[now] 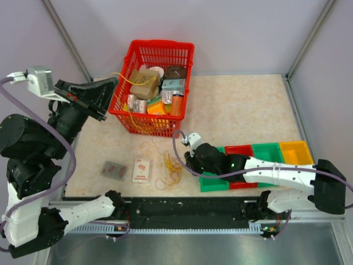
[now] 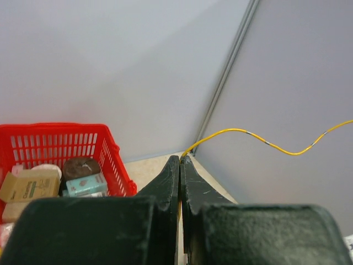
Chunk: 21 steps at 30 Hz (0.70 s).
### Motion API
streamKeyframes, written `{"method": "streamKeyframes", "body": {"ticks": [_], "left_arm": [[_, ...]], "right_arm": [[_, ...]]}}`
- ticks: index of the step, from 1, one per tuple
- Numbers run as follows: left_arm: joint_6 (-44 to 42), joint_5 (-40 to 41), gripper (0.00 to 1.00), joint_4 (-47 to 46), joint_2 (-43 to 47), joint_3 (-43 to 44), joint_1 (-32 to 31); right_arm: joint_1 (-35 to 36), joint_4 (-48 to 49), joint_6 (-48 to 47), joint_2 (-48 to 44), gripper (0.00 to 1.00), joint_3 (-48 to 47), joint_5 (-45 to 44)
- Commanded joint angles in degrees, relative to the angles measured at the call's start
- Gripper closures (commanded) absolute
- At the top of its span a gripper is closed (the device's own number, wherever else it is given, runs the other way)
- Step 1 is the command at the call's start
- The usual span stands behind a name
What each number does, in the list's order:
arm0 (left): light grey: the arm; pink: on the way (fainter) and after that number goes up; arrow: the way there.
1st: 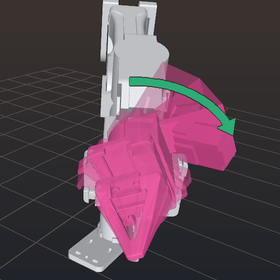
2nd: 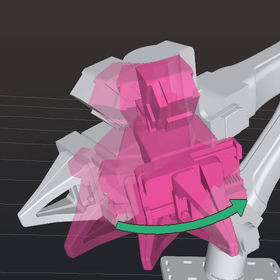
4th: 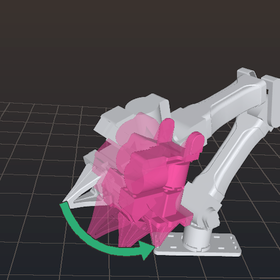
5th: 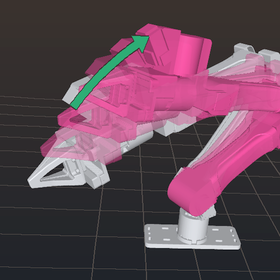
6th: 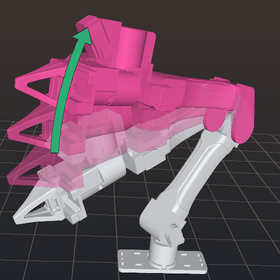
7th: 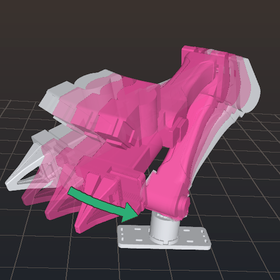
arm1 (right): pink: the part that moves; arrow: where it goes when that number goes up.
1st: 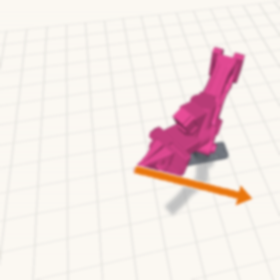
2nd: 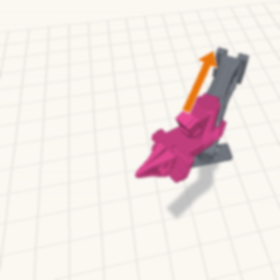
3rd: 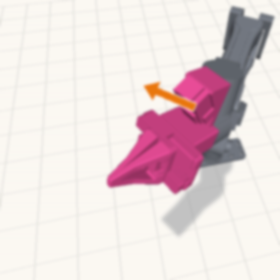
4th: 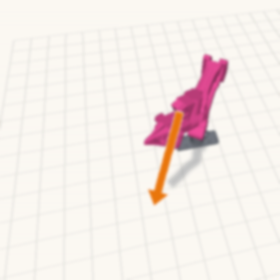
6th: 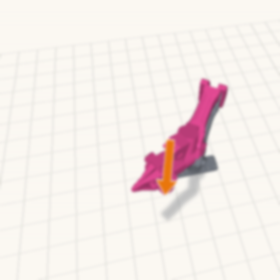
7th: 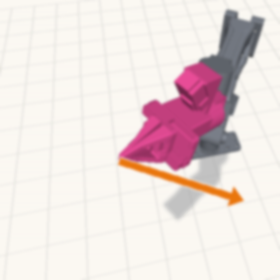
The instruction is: Untangle the cables
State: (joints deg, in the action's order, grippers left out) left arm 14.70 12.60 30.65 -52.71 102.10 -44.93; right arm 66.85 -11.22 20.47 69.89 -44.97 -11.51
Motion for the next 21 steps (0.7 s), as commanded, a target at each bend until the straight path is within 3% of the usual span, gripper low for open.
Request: {"method": "streamKeyframes", "body": {"ticks": [1,4,9,12,19,21], "left_arm": [[-0.55,-2.84,1.0,-4.46,-1.26,3.36,0.1],[-0.55,-3.37,1.0,-4.9,-1.96,4.15,0.1],[-0.55,-3.63,1.0,-5.87,-2.31,4.95,0.19],[-0.46,-4.08,1.0,-5.87,-2.75,5.82,0.19],[0.68,-5.13,1.0,-6.92,-2.92,6.53,0.19],[0.77,-5.48,1.0,-7.1,-3.19,6.79,0.1]], "right_arm": [[0.04,-0.3,-2.71,0.25,0.62,-1.79,0.06],[0.12,4.7,-4.29,-3.08,0.4,-0.74,5.16],[0.21,10.68,-9.91,-6.78,0.3,0.41,7.71],[0.12,17.18,-10.1,-3.28,0.29,-0.64,11.14],[1.61,27.65,0.35,6.83,0.32,-7.4,11.69],[2.41,26.44,2.63,9.29,0.39,-9.86,7.4]]}}
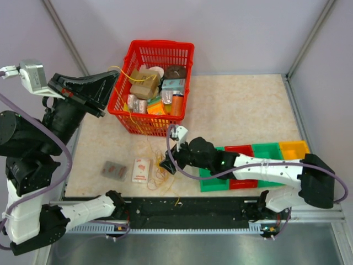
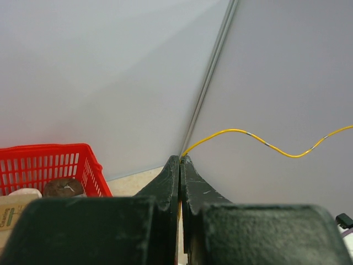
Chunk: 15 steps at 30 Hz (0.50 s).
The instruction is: Untangle the cables
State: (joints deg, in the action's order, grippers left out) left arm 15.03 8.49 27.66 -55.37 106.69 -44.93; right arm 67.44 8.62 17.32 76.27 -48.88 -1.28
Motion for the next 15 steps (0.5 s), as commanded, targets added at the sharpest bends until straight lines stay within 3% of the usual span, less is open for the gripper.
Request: {"method": "streamKeyframes", "body": {"ticks": [1,6,10,12,15], "left_arm": [[0.53,-1.55,1.0,-3.93,-0.7,2.55,0.1],[0.7,-1.9,1.0,-3.84,-0.61,2.73,0.1],[0.88,-2.25,1.0,-4.63,-0.79,2.64,0.1],[1.14,-2.78,1.0,-5.33,-1.05,2.64,0.02],[1.41,-3.39,1.0,-5.6,-1.58,2.99,0.19]], "right_arm": [[1.82,5.36,6.92,3.88,0.44,-6.57,-4.68],[1.91,5.52,8.08,5.82,0.67,-4.65,-9.27],[1.99,7.19,8.61,7.22,0.76,-3.06,-8.48],[1.91,7.81,7.99,8.54,0.76,-3.5,-6.9],[2.26,7.82,8.08,9.16,0.63,-4.03,-6.19]]}}
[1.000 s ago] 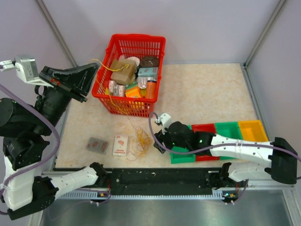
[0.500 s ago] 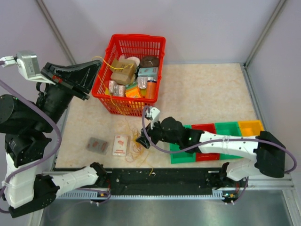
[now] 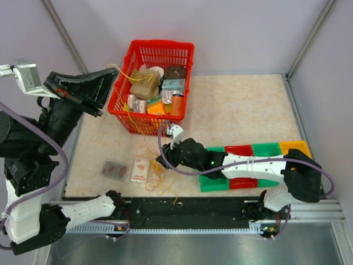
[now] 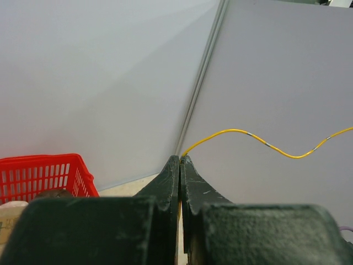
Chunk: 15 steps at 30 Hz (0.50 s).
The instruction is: Untangle the cables
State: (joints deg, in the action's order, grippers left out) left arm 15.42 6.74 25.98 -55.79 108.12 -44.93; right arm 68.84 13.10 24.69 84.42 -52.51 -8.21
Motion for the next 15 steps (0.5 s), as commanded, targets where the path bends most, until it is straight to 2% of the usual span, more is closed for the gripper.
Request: {"method": "streamKeyframes", "body": {"ticks": [1,13,14,15], "left_arm": [[1.02,-1.73,1.0,-3.92,-1.25,1.66,0.1],[0.93,-1.73,1.0,-4.09,-1.43,1.75,0.1],[0.84,-1.73,1.0,-4.09,-1.43,2.01,0.19],[0.75,-1.65,1.0,-4.09,-1.43,2.1,0.1]], "right_arm": [[1.12,3.07,0.36,0.92,0.61,-0.49,0.39],[1.04,5.53,-0.16,5.4,0.61,-2.95,3.11],[1.03,5.88,-0.43,5.75,0.64,-3.21,2.76],[1.12,5.97,-0.43,6.01,0.72,-3.3,1.8]]}}
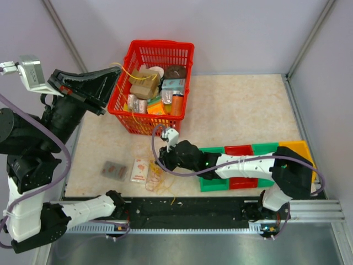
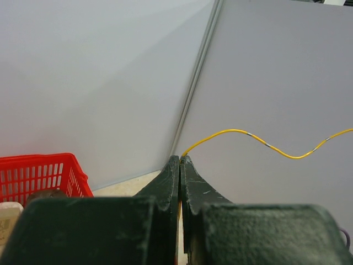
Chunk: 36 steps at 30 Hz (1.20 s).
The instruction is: Untangle the cables
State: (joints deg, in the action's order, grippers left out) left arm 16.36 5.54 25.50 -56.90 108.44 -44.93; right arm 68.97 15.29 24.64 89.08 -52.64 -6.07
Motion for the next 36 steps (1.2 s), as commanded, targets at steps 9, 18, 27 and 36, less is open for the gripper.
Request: {"method": "streamKeyframes", "body": {"ticks": [9,18,27,36], "left_arm": [[-9.23,3.25,1.0,-2.2,-0.4,13.53,0.19],[-10.12,1.58,1.0,-6.86,-2.07,23.83,0.1],[-4.51,8.51,1.0,-3.44,1.96,6.54,0.1],[13.24,15.03,1.0,10.43,4.88,-4.11,0.02]], "right_arm": [[0.99,-5.97,1.98,4.78,1.0,-1.42,-22.04],[0.02,-3.42,5.85,8.31,1.0,3.86,-22.94],[-0.24,-18.51,-6.69,-17.41,0.2,-1.66,-3.9],[-2.79,-26.71,-19.98,-24.04,0.14,-21.08,10.98]]}}
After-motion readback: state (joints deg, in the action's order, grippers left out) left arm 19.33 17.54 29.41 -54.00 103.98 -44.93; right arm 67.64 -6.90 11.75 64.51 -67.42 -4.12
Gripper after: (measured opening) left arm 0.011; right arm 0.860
